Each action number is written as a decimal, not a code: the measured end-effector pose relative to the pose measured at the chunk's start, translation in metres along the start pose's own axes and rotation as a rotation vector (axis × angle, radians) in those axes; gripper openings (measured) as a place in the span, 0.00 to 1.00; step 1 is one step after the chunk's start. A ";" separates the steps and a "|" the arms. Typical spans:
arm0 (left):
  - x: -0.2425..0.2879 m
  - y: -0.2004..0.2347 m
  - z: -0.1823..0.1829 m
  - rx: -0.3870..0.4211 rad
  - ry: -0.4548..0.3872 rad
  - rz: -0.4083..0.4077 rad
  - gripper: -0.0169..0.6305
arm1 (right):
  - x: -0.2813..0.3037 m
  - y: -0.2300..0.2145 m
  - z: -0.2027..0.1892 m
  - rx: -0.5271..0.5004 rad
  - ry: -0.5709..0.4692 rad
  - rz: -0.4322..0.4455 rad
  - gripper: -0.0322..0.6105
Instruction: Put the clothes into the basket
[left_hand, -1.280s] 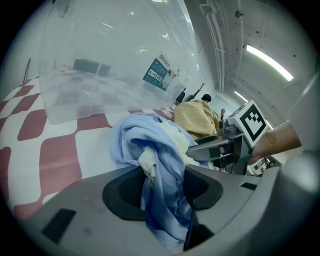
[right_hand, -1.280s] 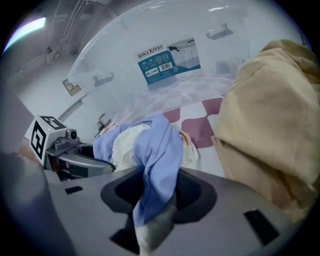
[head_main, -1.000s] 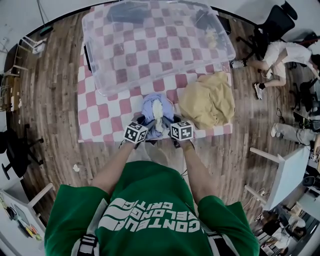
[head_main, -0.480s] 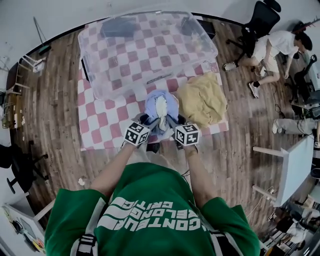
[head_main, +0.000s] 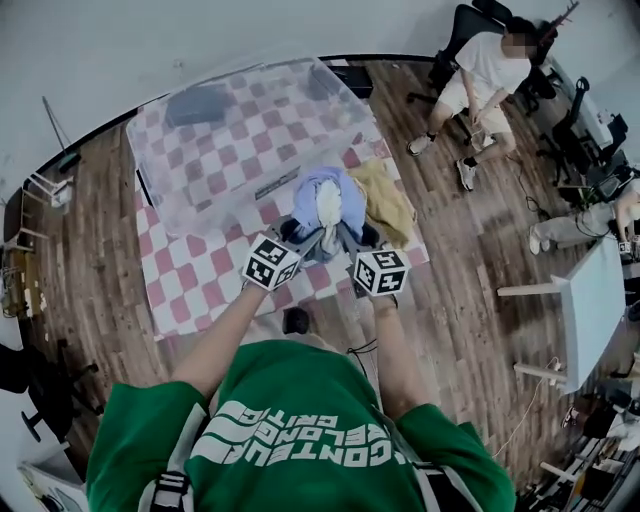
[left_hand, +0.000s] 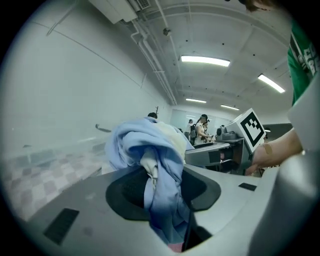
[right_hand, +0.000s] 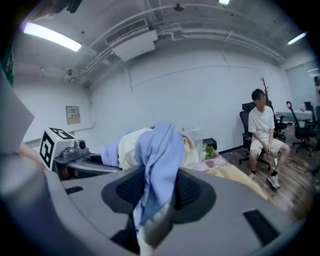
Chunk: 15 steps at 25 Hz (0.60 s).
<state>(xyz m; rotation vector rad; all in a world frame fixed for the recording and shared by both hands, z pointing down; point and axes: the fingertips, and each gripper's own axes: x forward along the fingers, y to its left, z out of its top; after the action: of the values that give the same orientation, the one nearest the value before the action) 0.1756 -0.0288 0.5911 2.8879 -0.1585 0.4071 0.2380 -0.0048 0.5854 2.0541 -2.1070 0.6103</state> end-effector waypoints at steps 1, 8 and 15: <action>0.005 -0.004 0.014 0.021 -0.013 -0.009 0.27 | -0.006 -0.005 0.013 -0.006 -0.025 -0.012 0.30; 0.031 -0.025 0.111 0.155 -0.097 -0.057 0.26 | -0.043 -0.039 0.102 -0.064 -0.171 -0.091 0.30; 0.046 -0.042 0.161 0.220 -0.144 -0.083 0.26 | -0.067 -0.057 0.147 -0.101 -0.247 -0.134 0.30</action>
<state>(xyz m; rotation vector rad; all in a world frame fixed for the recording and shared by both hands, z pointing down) 0.2675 -0.0290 0.4454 3.1276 -0.0174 0.2131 0.3247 0.0029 0.4377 2.2910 -2.0504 0.2367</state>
